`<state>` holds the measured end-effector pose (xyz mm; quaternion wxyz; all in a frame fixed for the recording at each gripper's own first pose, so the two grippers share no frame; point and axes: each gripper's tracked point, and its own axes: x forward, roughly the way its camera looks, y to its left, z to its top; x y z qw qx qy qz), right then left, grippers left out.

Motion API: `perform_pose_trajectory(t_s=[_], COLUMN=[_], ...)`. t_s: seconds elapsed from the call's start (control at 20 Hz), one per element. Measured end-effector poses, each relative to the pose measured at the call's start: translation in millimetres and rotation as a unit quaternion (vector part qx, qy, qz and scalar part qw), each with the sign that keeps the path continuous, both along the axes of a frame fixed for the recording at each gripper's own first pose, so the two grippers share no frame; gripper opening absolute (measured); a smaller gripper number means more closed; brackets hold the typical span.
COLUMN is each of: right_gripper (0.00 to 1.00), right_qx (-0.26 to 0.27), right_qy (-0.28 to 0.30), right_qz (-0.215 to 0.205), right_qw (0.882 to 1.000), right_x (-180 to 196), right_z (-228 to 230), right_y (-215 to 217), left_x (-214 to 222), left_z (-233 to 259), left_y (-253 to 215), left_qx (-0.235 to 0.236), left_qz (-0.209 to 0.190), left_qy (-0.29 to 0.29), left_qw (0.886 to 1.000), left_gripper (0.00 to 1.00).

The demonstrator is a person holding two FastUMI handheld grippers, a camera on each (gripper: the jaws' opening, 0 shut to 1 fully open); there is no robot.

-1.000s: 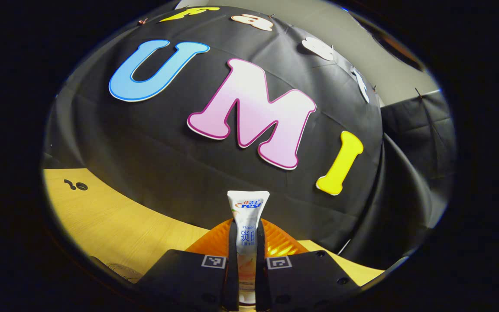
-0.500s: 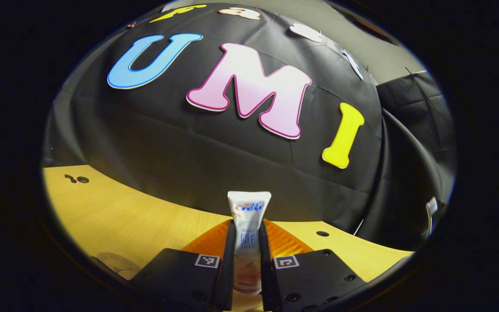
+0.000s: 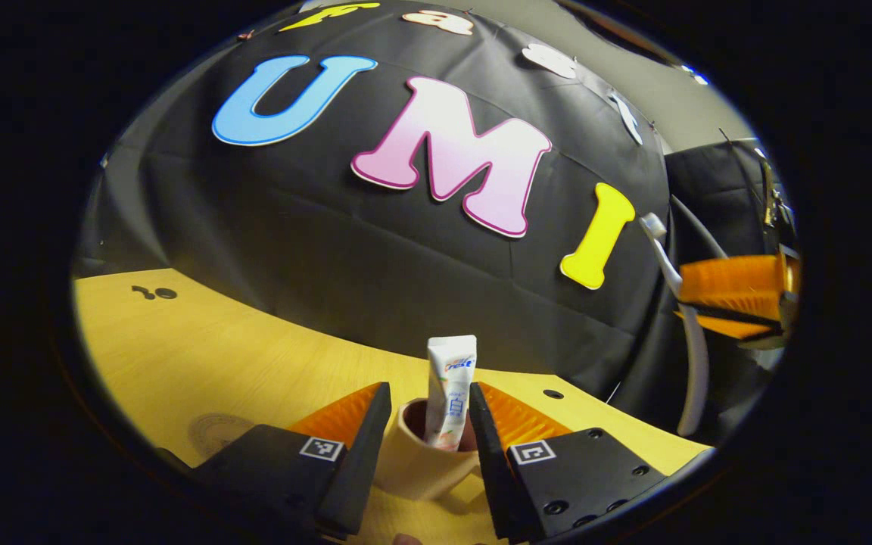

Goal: Put the toothbrush and toothpaste on the desktop into the cup, then pick up the cup and place it on the coaster on the desktop.

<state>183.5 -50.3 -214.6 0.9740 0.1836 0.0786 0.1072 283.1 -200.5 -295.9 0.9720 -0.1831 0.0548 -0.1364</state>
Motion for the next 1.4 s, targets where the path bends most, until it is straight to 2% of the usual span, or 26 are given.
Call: perform_pose_trajectory(t_s=[0.15, 0.25, 0.35, 0.5, 0.65, 0.95, 1.2, 1.4], right_gripper=[0.06, 0.06, 0.06, 0.06, 0.06, 0.07, 0.13, 0.17], right_qx=[0.011, -0.01, -0.033, -0.07, -0.111, -0.159, -0.178, -0.18], right_qy=[-0.05, -0.08, -0.092, -0.079, -0.07, -0.032, -0.01, 0.01], right_qz=[0.049, 0.084, 0.112, 0.144, 0.169, 0.179, 0.194, 0.18], right_qw=[0.998, 0.993, 0.989, 0.984, 0.977, 0.97, 0.965, 0.967], right_x=[27.3, 42.7, 57.6, 69.0, 72.9, 80.7, 68.0, 53.6], right_z=[20.6, 22.0, 9.2, -30.5, -65.2, -116.8, -132.8, -121.4], right_y=[37.1, 59.9, 79.3, 101.1, 110.5, 110.5, 111.9, 95.3], left_x=[-38.9, -66.2, -90.0, -112.3, -128.9, -142.0, -143.3, -143.7], left_z=[-3.9, -11.2, -15.1, -20.7, -25.3, -37.3, -36.5, -32.6], left_y=[28.9, 49.4, 67.2, 88.2, 91.5, 90.3, 98.1, 105.2], left_qx=[0.027, 0.043, 0.057, 0.073, 0.049, 0.032, 0.037, 0.036], left_qz=[0.004, 0.005, 0.01, 0.018, 0.016, 0.033, 0.043, 0.043], left_qy=[0.011, 0.027, 0.037, 0.05, 0.066, 0.088, 0.087, 0.084], left_qw=[1.0, 0.999, 0.998, 0.996, 0.996, 0.995, 0.995, 0.995], left_gripper=[0.66, 0.66, 0.66, 0.66, 0.66, 0.66, 0.66, 0.66])
